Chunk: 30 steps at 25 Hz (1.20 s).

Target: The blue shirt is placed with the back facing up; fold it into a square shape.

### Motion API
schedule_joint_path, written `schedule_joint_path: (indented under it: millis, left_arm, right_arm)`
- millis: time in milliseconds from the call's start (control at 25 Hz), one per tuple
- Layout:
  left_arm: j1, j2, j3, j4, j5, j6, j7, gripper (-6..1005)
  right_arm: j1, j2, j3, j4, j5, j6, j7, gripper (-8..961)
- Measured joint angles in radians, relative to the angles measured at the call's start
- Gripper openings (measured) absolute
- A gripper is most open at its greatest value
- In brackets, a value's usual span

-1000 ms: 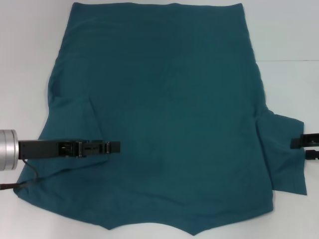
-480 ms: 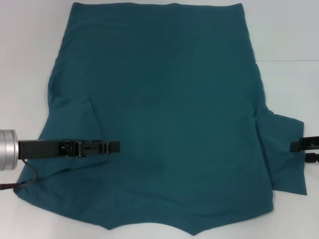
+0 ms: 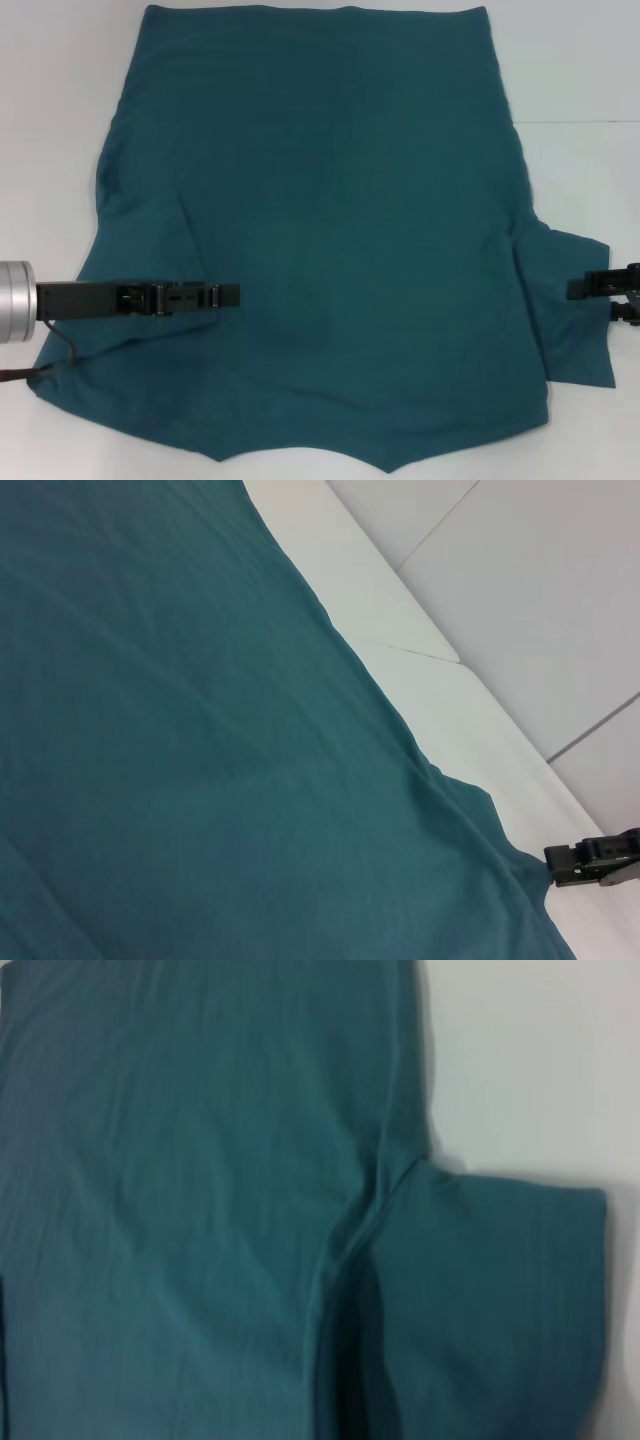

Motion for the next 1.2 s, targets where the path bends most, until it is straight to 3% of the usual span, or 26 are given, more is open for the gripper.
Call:
schedule_joint_path:
  millis: [640,1200]
  left_arm:
    - [0.001,-0.002,0.0,0.0,0.0,-0.013,0.001,793]
    - [0.002,-0.002,0.0,0.0,0.0,-0.015,0.0,793]
  right_arm:
    - [0.041,0.027,0.007,0.008,0.007,0.022,-0.045,700]
    - [0.039,0.02,-0.003,-0.003,-0.003,0.03,-0.066,701]
